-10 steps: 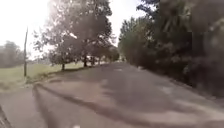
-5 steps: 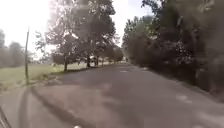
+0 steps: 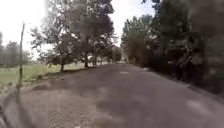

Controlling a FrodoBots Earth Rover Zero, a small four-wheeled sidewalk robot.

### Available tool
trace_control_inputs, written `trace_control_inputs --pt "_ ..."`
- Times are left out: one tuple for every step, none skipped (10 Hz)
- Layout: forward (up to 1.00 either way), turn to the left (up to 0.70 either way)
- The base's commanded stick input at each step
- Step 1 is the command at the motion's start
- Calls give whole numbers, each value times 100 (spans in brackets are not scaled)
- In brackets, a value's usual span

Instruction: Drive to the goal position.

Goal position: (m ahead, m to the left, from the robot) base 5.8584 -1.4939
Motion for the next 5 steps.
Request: trace_control_inputs --pt "100 -10" --pt "100 -10" --pt "100 -10" --pt "100 -10" --pt "100 -10"
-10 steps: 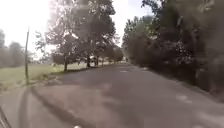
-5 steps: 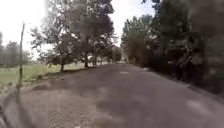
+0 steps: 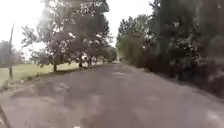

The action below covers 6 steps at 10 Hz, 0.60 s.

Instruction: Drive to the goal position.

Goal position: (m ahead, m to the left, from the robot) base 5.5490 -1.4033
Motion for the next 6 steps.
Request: trace_control_inputs --pt "100 -9" --pt "100 -8" --pt "100 -6" --pt "100 -6" --pt "100 -6" --pt "100 -6"
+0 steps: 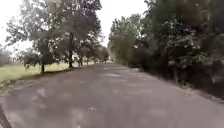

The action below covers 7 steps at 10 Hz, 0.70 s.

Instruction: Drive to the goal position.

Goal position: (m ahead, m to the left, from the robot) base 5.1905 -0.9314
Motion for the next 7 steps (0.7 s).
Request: trace_control_inputs --pt "100 -6" --pt "100 -6" --pt "100 -6" --pt "100 -6" --pt "100 -5" --pt "100 -5" --pt "100 -5"
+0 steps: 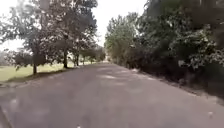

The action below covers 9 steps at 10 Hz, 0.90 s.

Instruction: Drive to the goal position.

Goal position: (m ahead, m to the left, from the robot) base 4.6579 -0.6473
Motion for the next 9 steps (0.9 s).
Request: trace_control_inputs --pt "100 -5" --pt "100 -5" --pt "100 -5" --pt "100 -5" --pt "100 -5" --pt "100 -5" --pt "100 -5" --pt "100 -7" --pt "100 -11"
